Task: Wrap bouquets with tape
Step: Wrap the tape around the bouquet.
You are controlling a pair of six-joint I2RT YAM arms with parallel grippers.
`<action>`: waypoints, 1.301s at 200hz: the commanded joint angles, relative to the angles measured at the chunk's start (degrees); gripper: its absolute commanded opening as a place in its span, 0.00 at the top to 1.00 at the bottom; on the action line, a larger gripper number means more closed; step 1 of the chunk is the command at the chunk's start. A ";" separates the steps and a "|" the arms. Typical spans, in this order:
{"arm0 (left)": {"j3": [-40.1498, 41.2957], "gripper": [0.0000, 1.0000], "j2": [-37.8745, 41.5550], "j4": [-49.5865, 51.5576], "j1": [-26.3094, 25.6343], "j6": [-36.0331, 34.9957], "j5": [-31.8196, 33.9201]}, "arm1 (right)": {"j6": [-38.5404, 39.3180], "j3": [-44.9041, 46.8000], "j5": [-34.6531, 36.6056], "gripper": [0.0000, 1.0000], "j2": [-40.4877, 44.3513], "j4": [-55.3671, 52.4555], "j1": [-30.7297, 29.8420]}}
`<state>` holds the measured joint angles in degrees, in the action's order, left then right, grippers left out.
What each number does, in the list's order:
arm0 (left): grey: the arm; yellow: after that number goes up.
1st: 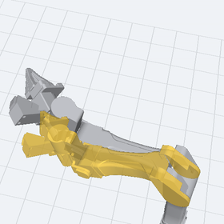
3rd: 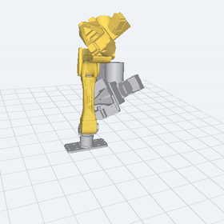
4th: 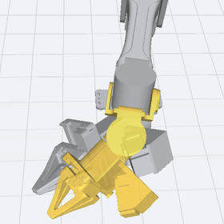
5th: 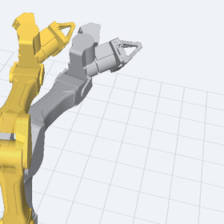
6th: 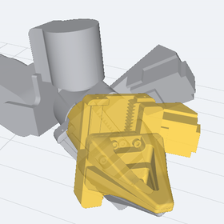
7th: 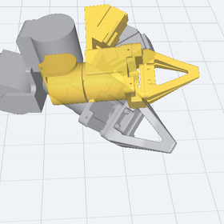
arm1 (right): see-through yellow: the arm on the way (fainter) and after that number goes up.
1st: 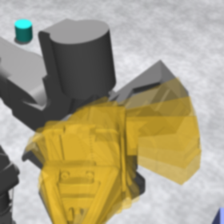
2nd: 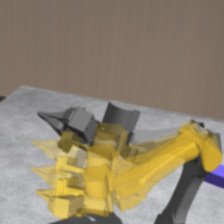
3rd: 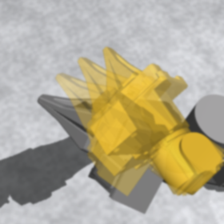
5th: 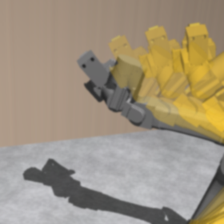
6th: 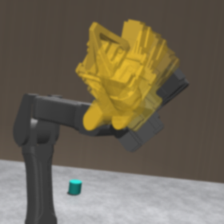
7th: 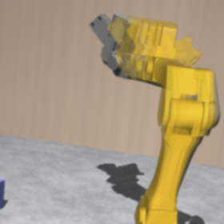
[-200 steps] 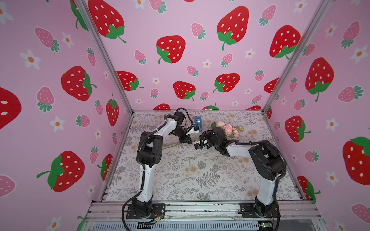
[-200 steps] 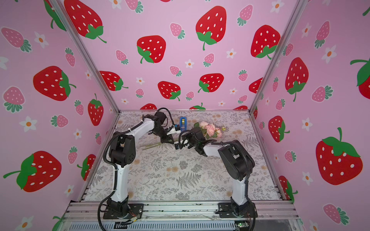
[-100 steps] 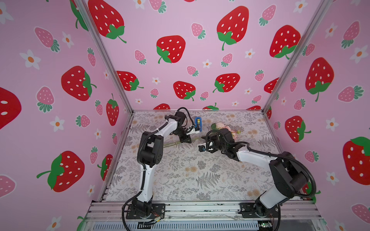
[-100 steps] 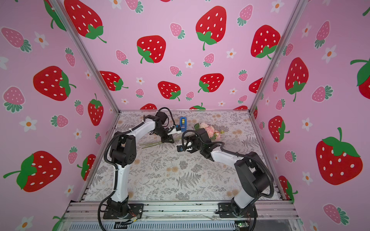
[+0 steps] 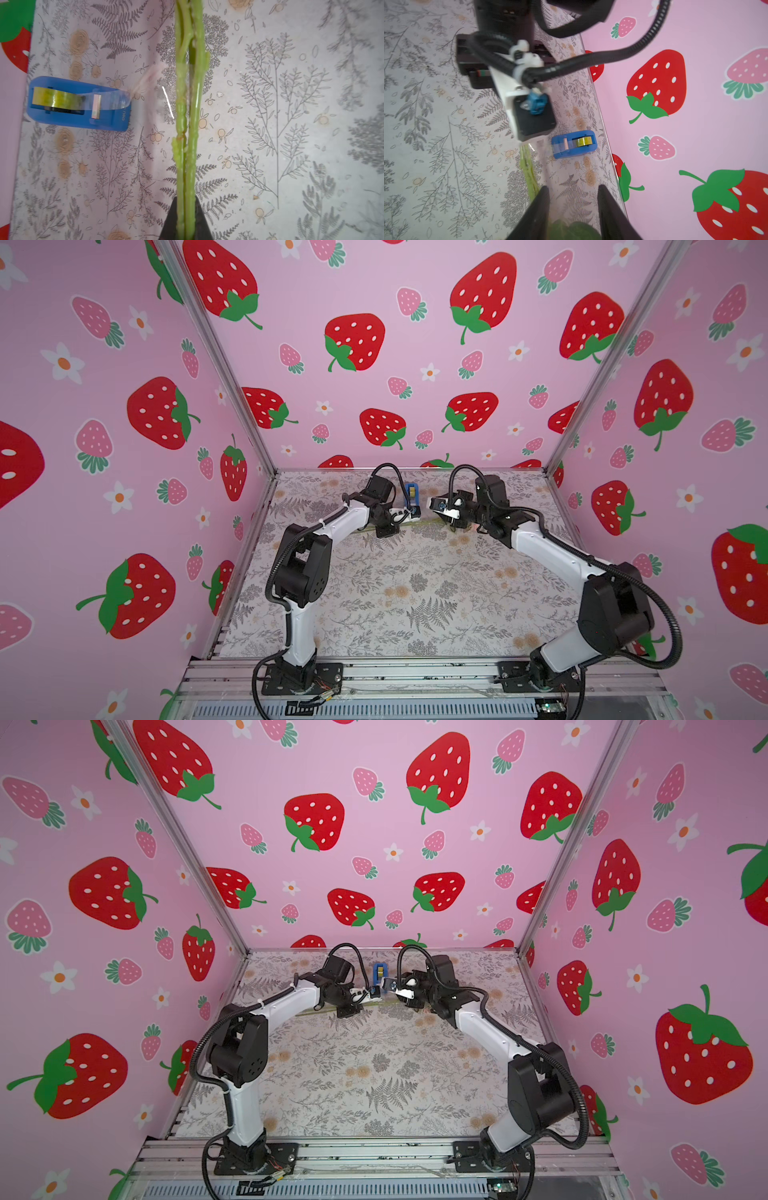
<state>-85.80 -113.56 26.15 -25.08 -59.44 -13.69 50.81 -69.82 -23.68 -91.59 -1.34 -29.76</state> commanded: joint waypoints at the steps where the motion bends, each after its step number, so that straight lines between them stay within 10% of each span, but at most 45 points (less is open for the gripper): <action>1: 3.20 1.00 2.22 -9.67 -1.15 -5.68 3.15 | -3.93 -5.81 -5.87 0.61 -4.29 -11.29 1.09; 97: 17.39 1.00 7.41 -33.75 -3.45 -14.88 15.53 | 0.04 -28.66 -8.70 0.64 -21.20 -38.87 0.64; 260: 22.84 1.00 13.16 -39.49 -5.99 -15.10 18.00 | -2.73 -32.92 2.85 0.52 -27.15 -39.11 -2.58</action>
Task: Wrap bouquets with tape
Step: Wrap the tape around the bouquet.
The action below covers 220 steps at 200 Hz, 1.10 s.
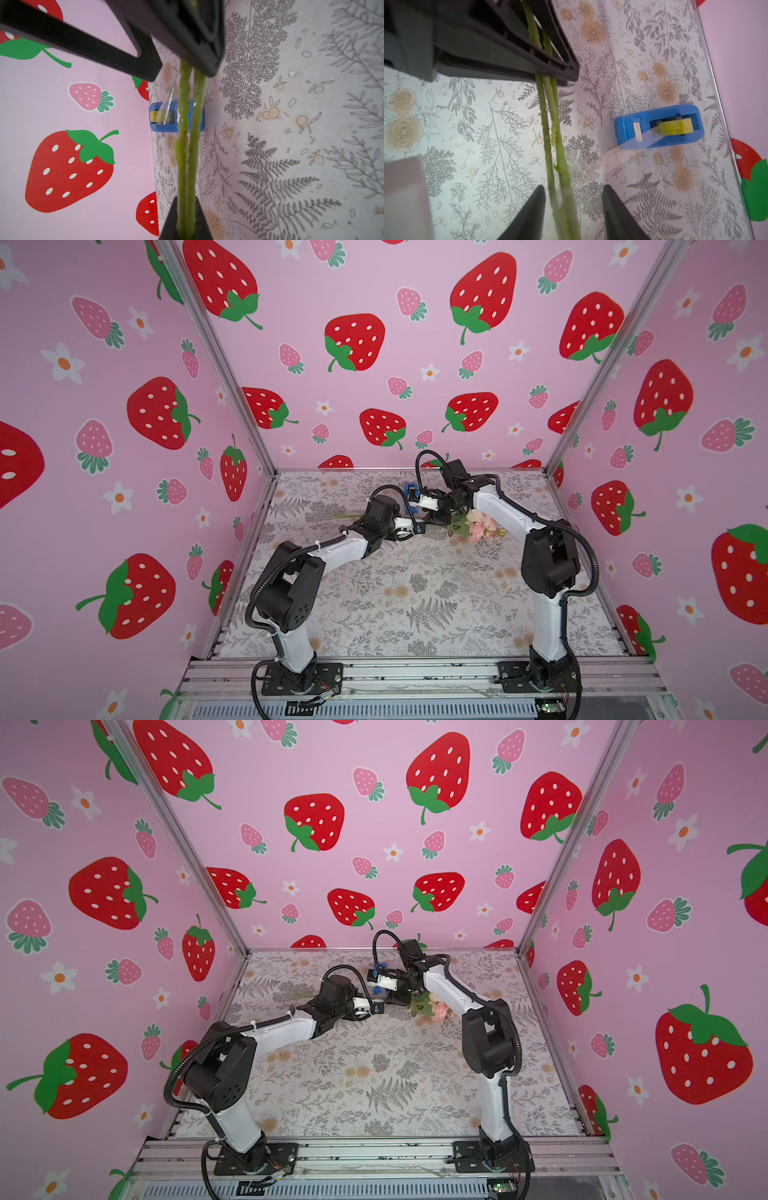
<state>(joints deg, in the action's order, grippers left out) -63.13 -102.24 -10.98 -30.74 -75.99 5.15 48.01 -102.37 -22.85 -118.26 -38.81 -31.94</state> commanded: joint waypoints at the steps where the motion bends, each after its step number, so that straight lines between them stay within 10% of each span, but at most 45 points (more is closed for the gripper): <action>1: 0.14 1.00 1.85 -2.32 -0.30 1.45 -0.84 | 0.07 -0.38 2.06 0.52 -0.48 -1.63 -0.40; 204: -2.33 1.00 4.52 10.01 1.83 11.93 -10.47 | 5.07 -4.42 7.73 1.00 -4.00 3.20 -1.45; 220: -1.20 0.82 7.22 12.07 3.14 16.39 -14.60 | 5.29 -4.42 7.73 1.00 -3.82 3.79 -1.61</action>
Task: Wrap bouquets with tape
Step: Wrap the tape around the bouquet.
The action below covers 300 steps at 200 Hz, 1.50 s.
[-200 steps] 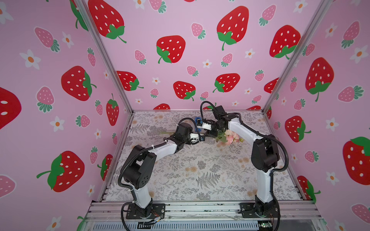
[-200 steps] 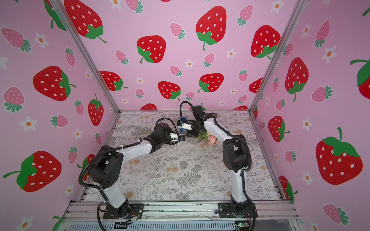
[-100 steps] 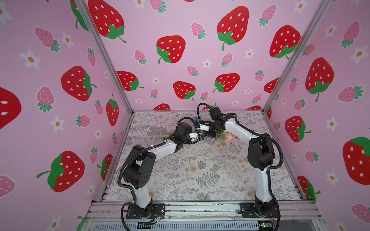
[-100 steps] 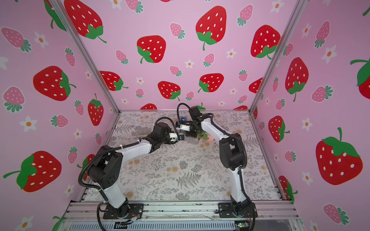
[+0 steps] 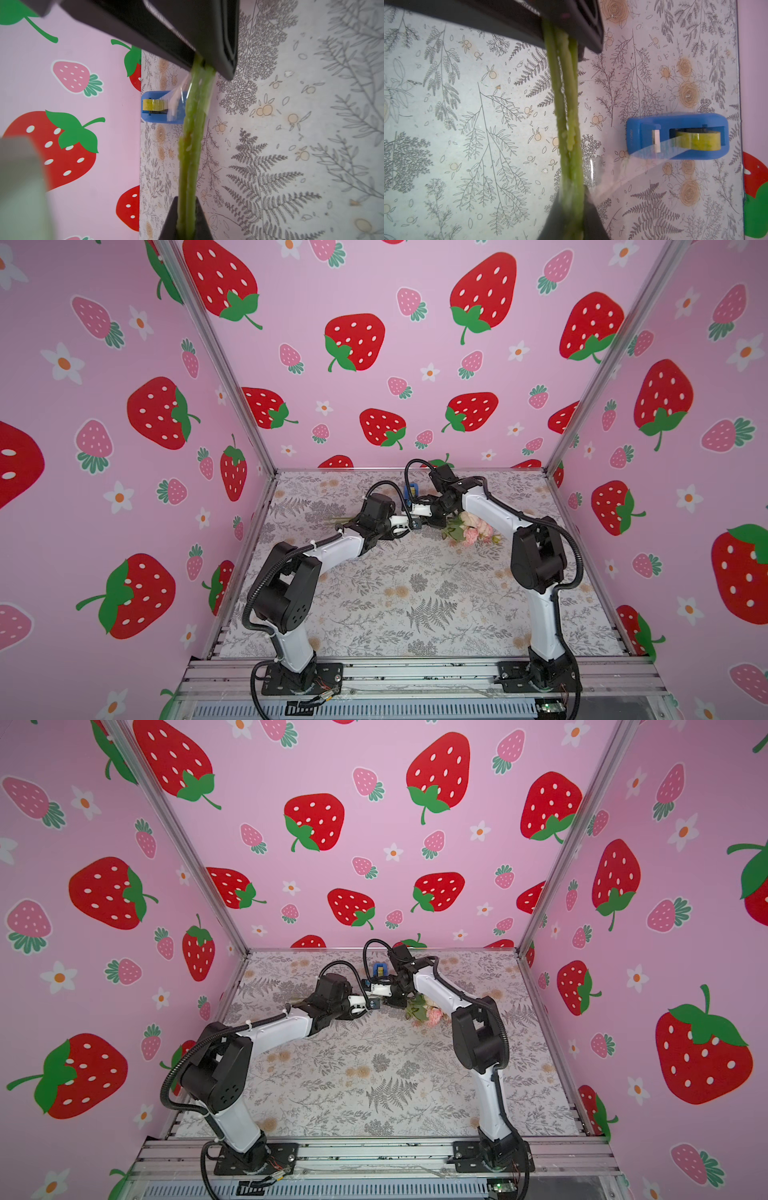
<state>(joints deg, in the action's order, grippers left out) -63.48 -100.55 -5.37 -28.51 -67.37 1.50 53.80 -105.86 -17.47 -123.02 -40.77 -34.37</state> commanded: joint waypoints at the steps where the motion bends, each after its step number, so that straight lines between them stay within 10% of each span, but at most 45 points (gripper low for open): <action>1: -0.76 0.81 5.71 6.57 0.96 7.96 -11.10 | -0.43 -0.92 2.31 1.00 0.99 5.77 0.81; 133: 4.39 0.67 21.83 22.31 12.19 20.68 -28.06 | 9.65 19.61 10.26 1.00 12.33 28.39 -3.38; 184: -11.47 0.61 11.48 44.86 15.18 15.88 -35.82 | 18.80 30.39 19.17 1.00 16.41 43.27 -5.59; 300: -34.62 0.49 -10.04 56.90 11.09 13.58 -33.69 | 27.65 41.26 28.49 1.00 19.20 63.58 -8.95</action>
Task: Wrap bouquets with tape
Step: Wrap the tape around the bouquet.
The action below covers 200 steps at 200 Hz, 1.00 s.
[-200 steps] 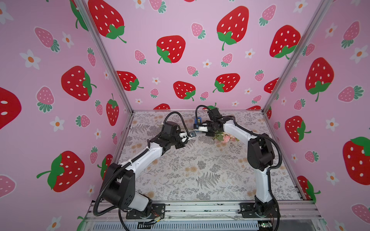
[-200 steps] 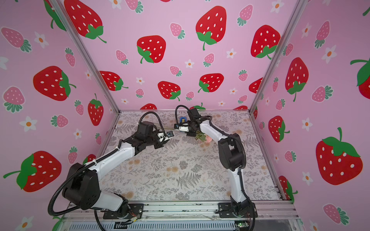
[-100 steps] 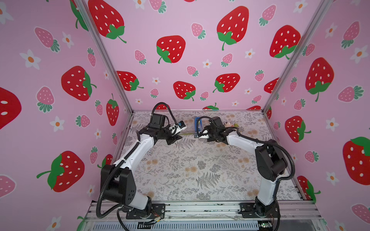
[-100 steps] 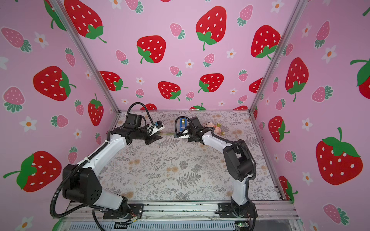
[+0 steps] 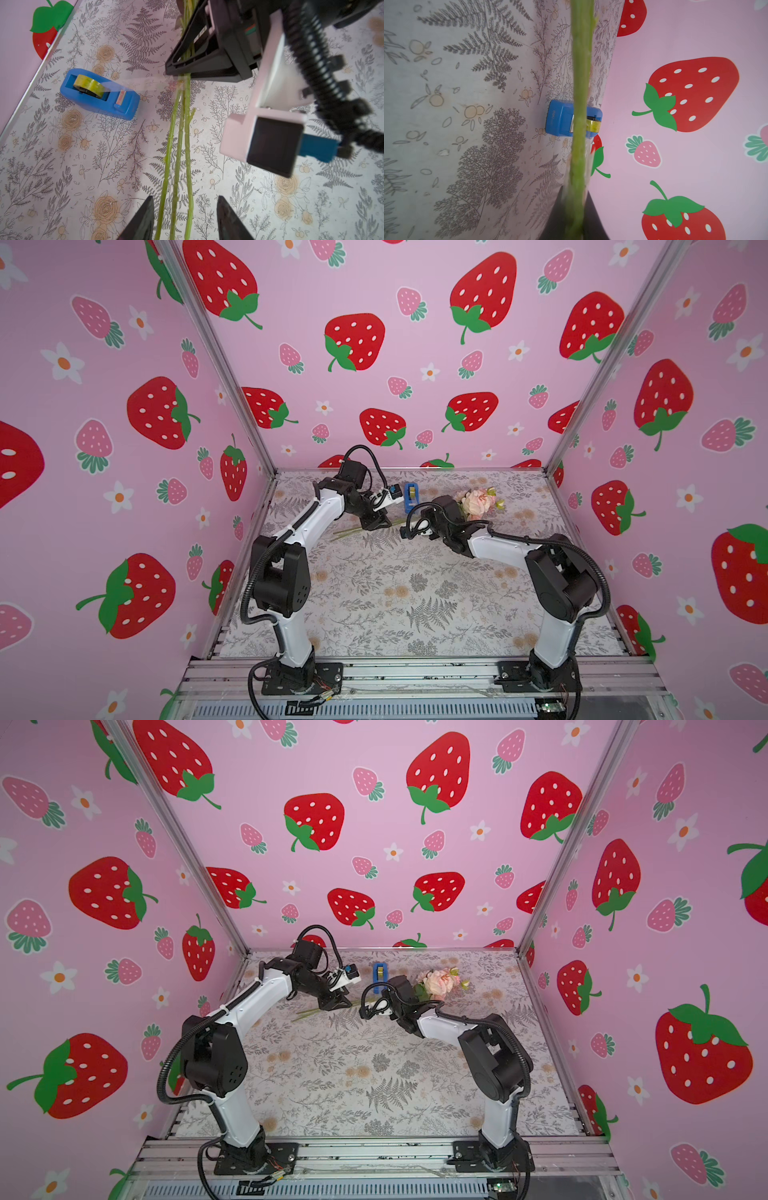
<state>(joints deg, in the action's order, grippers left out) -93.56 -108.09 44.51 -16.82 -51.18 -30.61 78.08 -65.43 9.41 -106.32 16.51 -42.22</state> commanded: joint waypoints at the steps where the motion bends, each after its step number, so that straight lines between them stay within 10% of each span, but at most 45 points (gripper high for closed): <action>1: -4.67 0.49 -2.62 7.14 -0.59 -2.70 -1.52 | 3.38 0.83 1.64 1.00 2.47 6.36 -1.11; 28: -7.14 0.27 -5.50 7.16 -0.91 -2.61 -1.46 | 4.57 2.35 1.31 1.00 2.88 8.49 -1.92; 91: -7.93 0.33 -9.12 7.98 -2.01 -4.81 -0.64 | 5.06 3.38 0.97 1.00 3.21 9.33 -3.59; 127: -7.77 0.51 -10.03 7.89 -2.43 -4.98 -0.19 | 5.56 4.09 0.87 1.00 3.58 9.52 -4.01; 159: -8.91 1.00 -9.95 8.31 -2.50 -6.27 -0.84 | 1.94 5.16 0.12 1.00 4.49 9.17 -4.06; 172: -8.77 1.00 -9.47 8.30 -2.51 -6.52 -1.16 | 0.75 6.66 -1.81 1.00 5.78 8.80 -4.02; 200: -6.75 1.00 -7.92 7.76 -3.48 -8.40 0.99 | -4.85 8.41 -2.40 0.40 9.72 6.87 -4.01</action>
<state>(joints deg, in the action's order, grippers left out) -100.22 -117.99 51.20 -19.44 -56.21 -29.76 77.47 -57.91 9.32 -101.78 23.77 -45.41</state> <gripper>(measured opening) 0.077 0.403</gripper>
